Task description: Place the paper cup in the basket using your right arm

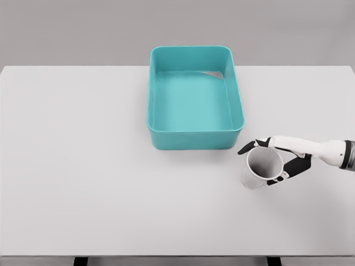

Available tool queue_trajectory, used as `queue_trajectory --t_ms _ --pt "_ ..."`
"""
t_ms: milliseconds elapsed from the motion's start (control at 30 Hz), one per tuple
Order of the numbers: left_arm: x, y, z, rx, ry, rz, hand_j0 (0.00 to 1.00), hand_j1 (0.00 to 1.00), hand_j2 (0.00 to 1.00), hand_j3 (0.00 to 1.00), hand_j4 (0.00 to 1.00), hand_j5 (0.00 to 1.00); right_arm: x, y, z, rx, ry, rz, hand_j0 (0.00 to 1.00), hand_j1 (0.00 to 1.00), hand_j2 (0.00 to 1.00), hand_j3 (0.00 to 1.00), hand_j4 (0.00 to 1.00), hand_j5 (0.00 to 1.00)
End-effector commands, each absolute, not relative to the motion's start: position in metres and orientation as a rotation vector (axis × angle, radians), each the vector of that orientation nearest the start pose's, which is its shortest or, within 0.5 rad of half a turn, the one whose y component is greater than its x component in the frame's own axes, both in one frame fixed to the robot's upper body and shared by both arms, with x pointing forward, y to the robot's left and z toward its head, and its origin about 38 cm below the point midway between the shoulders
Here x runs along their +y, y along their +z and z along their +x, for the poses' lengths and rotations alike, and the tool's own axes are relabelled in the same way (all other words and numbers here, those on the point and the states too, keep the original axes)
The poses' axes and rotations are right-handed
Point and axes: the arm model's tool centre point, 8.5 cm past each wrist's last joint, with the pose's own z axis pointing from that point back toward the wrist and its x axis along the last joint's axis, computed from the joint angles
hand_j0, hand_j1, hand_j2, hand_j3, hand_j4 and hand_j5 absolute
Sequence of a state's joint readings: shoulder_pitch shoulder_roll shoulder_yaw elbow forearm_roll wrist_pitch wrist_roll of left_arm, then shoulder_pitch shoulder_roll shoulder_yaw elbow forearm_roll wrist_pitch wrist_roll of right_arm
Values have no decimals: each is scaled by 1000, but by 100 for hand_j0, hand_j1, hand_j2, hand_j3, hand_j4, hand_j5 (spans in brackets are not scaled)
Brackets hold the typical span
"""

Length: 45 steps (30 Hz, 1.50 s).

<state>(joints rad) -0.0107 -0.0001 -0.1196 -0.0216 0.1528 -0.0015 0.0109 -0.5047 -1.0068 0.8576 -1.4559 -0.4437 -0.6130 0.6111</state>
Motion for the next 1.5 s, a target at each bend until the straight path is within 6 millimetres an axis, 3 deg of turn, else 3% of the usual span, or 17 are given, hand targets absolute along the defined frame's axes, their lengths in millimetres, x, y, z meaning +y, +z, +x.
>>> queue_trajectory --t_ms 0,400,833,1000,1467 --pt "272 -262 14 -35 31 95 100 100 100 100 100 100 -335 160 368 -1461 1520 371 81 81 81 81 81 81" --pt "272 -262 14 -35 32 95 100 100 100 100 100 100 -343 188 384 -1588 1400 354 82 82 82 82 82 82" --pt "272 -262 14 -35 32 95 100 100 100 100 100 100 -373 226 410 -1747 1250 227 82 82 82 82 82 82" --pt "272 -262 14 -35 31 95 100 100 100 100 100 100 -358 220 420 -1800 1204 256 82 82 82 82 82 82" --pt "272 -262 14 -35 31 95 100 100 100 100 100 100 -360 229 436 -1882 1118 221 80 80 80 80 80 80"
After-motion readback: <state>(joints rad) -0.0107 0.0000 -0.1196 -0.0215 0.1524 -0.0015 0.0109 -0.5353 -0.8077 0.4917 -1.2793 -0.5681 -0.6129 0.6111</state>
